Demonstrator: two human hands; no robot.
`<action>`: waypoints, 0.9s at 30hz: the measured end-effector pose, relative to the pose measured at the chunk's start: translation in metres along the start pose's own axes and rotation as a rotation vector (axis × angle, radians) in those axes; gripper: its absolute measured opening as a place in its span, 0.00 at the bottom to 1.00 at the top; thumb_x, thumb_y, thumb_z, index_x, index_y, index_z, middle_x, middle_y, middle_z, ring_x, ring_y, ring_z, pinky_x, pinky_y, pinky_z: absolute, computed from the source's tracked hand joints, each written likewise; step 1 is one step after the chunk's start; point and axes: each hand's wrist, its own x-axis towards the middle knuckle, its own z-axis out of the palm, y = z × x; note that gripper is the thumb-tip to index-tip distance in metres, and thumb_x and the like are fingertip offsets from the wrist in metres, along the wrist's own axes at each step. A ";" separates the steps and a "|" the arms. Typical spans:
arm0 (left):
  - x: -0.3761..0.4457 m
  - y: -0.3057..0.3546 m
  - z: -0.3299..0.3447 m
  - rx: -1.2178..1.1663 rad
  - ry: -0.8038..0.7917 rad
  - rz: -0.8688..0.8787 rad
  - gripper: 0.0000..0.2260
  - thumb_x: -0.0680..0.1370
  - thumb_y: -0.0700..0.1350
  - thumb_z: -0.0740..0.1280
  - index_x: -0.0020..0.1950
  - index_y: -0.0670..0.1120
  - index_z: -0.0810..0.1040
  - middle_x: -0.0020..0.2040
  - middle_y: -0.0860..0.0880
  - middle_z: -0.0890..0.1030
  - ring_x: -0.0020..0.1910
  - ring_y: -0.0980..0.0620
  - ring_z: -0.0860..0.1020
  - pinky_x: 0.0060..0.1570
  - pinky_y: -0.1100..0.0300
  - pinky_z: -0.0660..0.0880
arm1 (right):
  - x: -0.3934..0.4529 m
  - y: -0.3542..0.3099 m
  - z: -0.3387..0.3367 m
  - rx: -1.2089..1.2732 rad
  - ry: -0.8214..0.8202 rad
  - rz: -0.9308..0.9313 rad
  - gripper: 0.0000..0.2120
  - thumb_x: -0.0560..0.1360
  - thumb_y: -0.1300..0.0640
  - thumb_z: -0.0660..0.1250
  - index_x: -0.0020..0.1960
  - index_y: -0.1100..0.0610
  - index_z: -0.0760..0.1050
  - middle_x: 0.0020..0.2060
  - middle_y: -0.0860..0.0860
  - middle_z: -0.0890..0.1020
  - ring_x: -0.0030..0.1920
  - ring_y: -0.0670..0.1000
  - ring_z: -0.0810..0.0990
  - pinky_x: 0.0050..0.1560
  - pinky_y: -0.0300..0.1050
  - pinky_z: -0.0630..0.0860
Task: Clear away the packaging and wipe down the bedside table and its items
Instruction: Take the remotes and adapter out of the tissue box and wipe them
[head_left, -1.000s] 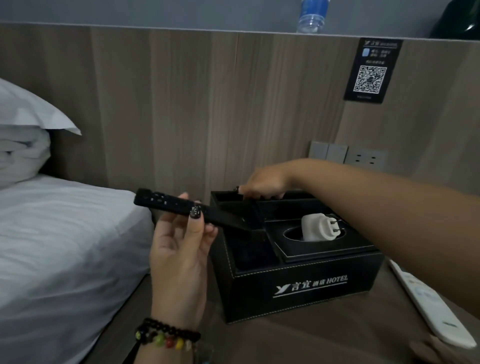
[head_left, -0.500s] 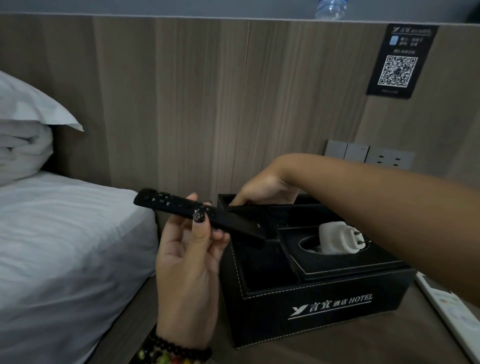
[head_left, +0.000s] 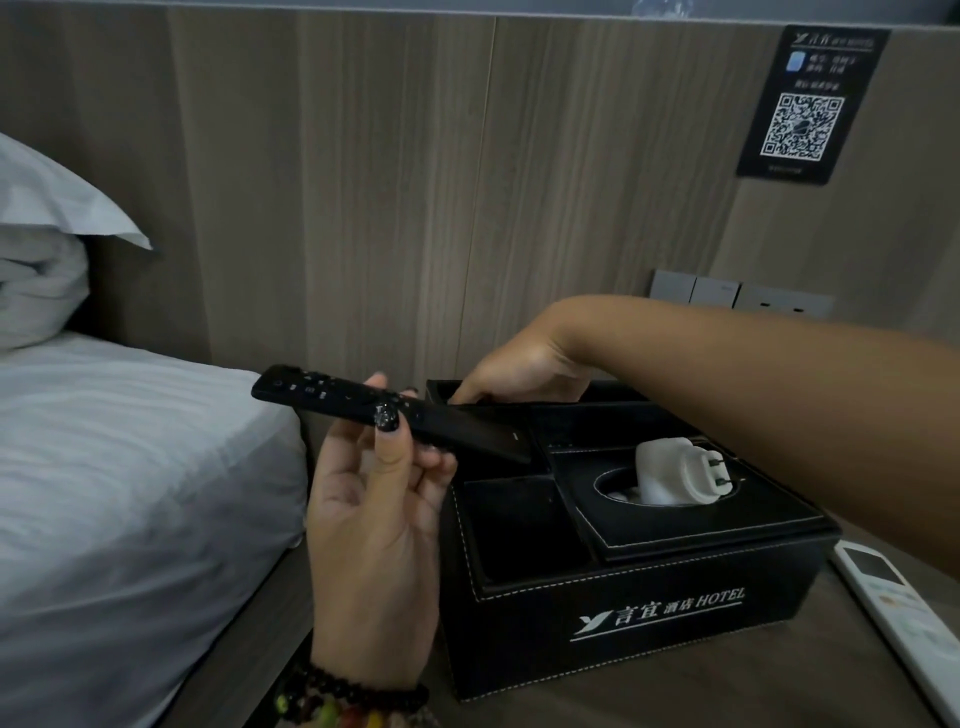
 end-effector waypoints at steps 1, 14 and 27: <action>0.000 0.000 0.000 -0.002 0.001 0.000 0.15 0.73 0.45 0.65 0.59 0.48 0.77 0.41 0.54 0.78 0.34 0.60 0.75 0.40 0.66 0.77 | 0.000 0.001 0.000 -0.002 0.003 -0.013 0.18 0.80 0.47 0.54 0.55 0.57 0.77 0.50 0.56 0.82 0.50 0.56 0.80 0.65 0.57 0.71; 0.004 0.006 -0.007 -0.028 0.002 -0.004 0.17 0.73 0.44 0.65 0.61 0.47 0.76 0.43 0.54 0.79 0.33 0.61 0.74 0.39 0.66 0.77 | -0.001 0.007 0.001 0.041 0.015 -0.051 0.17 0.79 0.49 0.56 0.52 0.57 0.79 0.48 0.57 0.83 0.46 0.55 0.82 0.62 0.54 0.74; 0.004 0.009 -0.010 -0.052 -0.004 -0.030 0.15 0.74 0.45 0.67 0.60 0.47 0.77 0.45 0.52 0.80 0.33 0.60 0.75 0.40 0.65 0.77 | -0.009 0.009 0.000 0.043 -0.024 -0.049 0.17 0.80 0.48 0.56 0.55 0.58 0.78 0.51 0.56 0.82 0.49 0.55 0.81 0.58 0.49 0.75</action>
